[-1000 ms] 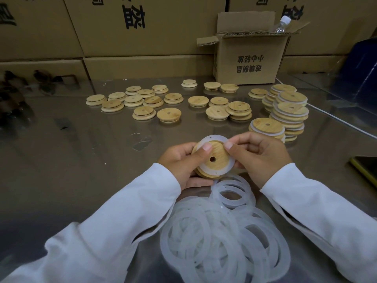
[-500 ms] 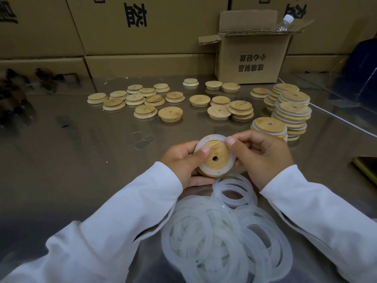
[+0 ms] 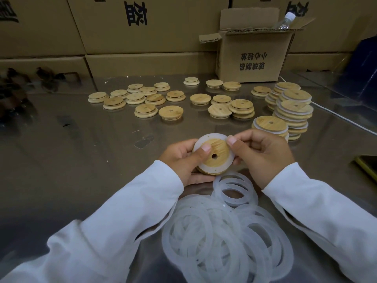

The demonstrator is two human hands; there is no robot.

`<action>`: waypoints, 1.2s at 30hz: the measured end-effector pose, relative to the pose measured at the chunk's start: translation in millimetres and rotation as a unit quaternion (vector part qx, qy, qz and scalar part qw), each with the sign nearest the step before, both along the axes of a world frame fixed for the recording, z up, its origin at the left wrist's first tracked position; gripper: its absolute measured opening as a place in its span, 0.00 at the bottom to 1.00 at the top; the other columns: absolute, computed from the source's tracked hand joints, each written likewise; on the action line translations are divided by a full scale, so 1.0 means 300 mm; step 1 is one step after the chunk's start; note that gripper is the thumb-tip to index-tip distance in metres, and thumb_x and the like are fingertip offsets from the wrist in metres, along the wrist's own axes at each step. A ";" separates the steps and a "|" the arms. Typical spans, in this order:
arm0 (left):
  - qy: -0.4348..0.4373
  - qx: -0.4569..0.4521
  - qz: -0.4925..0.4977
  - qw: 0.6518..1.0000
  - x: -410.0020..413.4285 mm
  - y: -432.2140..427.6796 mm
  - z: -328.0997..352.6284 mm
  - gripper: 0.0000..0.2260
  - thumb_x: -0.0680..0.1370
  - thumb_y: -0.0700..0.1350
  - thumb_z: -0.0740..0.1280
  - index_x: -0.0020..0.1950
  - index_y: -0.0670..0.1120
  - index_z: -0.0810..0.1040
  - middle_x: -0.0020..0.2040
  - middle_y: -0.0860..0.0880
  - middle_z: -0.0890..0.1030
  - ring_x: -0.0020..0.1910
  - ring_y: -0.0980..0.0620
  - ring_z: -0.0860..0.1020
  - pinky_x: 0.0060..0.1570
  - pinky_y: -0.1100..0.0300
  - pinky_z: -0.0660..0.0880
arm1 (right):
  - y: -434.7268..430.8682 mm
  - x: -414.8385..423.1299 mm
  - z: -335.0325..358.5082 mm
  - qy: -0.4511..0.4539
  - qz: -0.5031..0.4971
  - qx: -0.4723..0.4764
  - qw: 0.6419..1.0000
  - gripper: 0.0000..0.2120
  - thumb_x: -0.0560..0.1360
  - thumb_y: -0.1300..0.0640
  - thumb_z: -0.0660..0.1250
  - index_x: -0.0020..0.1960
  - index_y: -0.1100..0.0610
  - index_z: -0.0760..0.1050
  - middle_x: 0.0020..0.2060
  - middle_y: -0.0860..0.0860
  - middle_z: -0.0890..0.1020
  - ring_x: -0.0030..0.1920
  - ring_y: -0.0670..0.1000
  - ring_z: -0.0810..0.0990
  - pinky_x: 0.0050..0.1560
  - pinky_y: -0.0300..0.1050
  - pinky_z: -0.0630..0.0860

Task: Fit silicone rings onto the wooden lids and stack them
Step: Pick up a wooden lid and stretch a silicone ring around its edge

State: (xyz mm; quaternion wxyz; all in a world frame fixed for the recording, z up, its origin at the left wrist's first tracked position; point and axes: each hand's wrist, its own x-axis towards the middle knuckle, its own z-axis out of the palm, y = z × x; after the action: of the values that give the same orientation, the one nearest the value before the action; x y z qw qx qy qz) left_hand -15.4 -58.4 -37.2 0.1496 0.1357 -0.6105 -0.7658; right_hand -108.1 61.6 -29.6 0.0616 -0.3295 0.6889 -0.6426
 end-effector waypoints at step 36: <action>0.067 -0.122 0.159 0.978 -0.011 0.022 0.036 0.08 0.78 0.40 0.61 0.44 0.49 0.77 0.38 0.50 0.81 0.37 0.53 0.81 0.31 0.60 0.80 | -0.003 0.026 0.030 0.057 -0.014 0.005 0.998 0.07 0.73 0.60 0.67 0.37 0.52 0.75 0.31 0.48 0.79 0.29 0.42 0.76 0.34 0.30 0.74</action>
State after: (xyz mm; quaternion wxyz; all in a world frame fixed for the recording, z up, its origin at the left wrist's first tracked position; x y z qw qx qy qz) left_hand -18.7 -51.7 -26.4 0.3250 0.1603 -0.6584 -0.6597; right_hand -100.2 60.8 -20.6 0.0146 -0.3557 0.6991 -0.6201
